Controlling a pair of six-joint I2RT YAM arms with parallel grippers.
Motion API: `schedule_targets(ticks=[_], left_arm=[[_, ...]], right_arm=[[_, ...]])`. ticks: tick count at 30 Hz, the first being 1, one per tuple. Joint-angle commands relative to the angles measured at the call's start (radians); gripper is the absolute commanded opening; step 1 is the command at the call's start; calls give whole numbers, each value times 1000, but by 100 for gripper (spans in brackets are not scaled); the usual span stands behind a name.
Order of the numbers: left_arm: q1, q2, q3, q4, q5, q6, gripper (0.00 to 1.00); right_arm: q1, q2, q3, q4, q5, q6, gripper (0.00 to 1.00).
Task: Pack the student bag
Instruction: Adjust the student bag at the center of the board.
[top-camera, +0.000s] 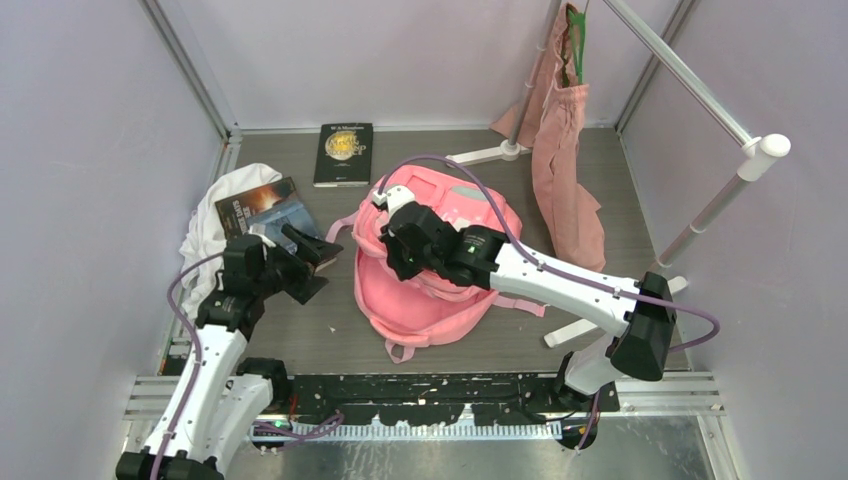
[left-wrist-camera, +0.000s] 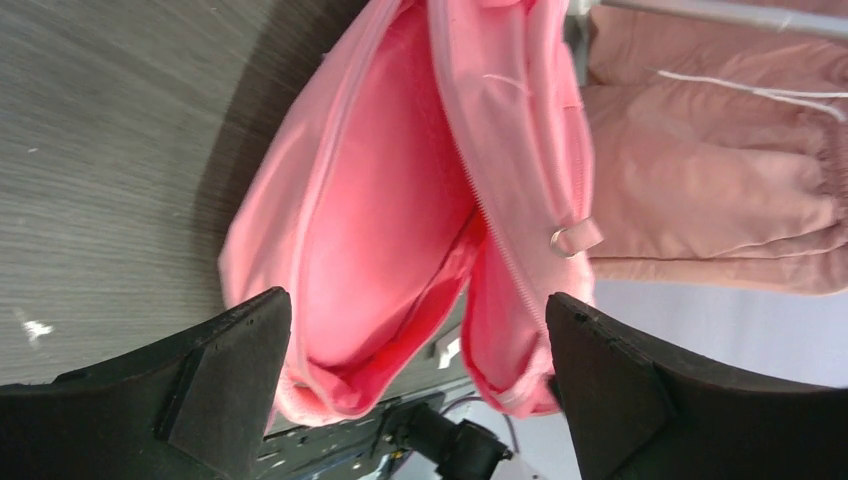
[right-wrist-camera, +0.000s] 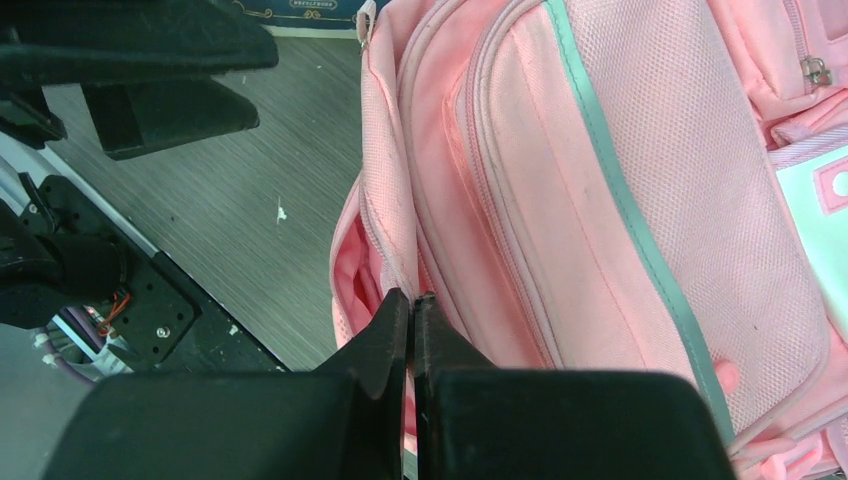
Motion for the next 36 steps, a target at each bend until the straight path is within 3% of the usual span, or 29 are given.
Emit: schedule_targets(ticks=[1, 7, 14, 16, 17, 18, 19, 21, 22, 24, 25, 26, 29, 31, 33, 36], left_arm=[[4, 22, 25, 166, 27, -108, 99], [-23, 173, 65, 295, 77, -142, 100], [-135, 305, 113, 376, 29, -144, 100], [-143, 337, 110, 412, 52, -147, 96], [-144, 351, 105, 429, 63, -151, 89], [-144, 361, 100, 446, 65, -151, 75], [-144, 368, 94, 463, 64, -156, 56], [-144, 380, 87, 480, 64, -172, 7], [-144, 384, 88, 481, 73, -178, 1], [-146, 388, 84, 511, 92, -193, 0], [-147, 387, 77, 539, 98, -203, 0], [-147, 385, 69, 554, 102, -210, 0], [-147, 374, 72, 550, 93, -209, 0], [-147, 365, 83, 538, 86, -201, 0], [-147, 361, 97, 526, 87, -192, 0], [-147, 358, 113, 512, 86, -184, 0]], right_arm=[[2, -13, 42, 53, -37, 3, 1], [1, 6, 38, 83, -45, 19, 1], [2, 27, 59, 85, -55, 23, 1], [2, 25, 59, 86, -48, 26, 1], [2, 21, 57, 86, -46, 28, 1], [2, 18, 56, 87, -45, 29, 1], [2, 16, 55, 87, -43, 31, 1], [3, 12, 57, 75, -39, 31, 1], [2, 7, 56, 69, -40, 31, 1], [2, -7, 51, 66, -41, 29, 1], [3, -15, 48, 67, -43, 28, 4], [3, -21, 50, 64, -43, 25, 15], [3, -43, 57, 40, -20, 15, 61], [17, -46, 70, 0, 91, 10, 79], [44, -27, 95, -53, 197, -19, 89], [63, -24, 75, -44, 202, -56, 94]])
